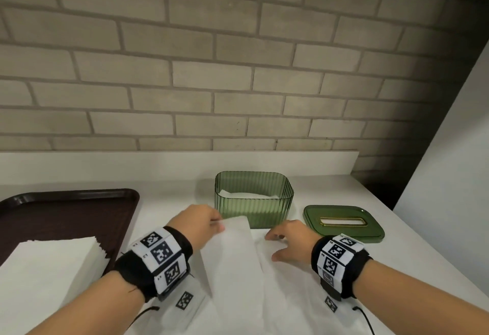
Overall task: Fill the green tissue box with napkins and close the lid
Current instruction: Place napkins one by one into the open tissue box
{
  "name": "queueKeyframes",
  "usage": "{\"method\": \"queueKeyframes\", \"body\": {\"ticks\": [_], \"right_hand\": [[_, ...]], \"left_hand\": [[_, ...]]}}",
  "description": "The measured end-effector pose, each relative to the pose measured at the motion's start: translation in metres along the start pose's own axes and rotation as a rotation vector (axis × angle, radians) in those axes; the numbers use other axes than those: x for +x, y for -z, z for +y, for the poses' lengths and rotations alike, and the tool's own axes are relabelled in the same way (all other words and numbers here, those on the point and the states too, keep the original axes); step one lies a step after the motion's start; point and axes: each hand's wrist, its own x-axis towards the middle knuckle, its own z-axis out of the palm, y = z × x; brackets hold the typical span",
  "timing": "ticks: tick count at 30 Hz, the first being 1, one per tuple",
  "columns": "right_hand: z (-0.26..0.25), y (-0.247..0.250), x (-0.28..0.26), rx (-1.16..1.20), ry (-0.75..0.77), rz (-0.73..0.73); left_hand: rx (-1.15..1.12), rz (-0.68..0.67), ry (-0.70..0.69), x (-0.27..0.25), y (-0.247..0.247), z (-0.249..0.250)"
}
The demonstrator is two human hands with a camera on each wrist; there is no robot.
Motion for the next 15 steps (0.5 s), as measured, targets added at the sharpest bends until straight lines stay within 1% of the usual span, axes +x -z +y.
{"method": "queueKeyframes", "body": {"ticks": [4, 7, 9, 11, 15], "right_hand": [[0.000, 0.003, -0.001, -0.068, -0.041, 0.027], [0.005, 0.001, -0.004, -0.077, -0.109, 0.011], [0.009, 0.001, -0.007, -0.065, -0.158, -0.003], [0.012, 0.001, -0.007, -0.053, -0.191, -0.015], [0.010, 0.002, -0.002, -0.118, -0.214, -0.090]], "left_hand": [[-0.134, 0.113, 0.016, -0.003, 0.023, -0.003], [-0.353, 0.215, 0.068, -0.002, 0.039, -0.004], [-0.454, 0.283, 0.115, 0.005, 0.047, -0.004], [-0.547, 0.320, 0.187, 0.016, 0.048, -0.001], [-0.864, 0.297, 0.420, 0.043, 0.041, 0.013]]}}
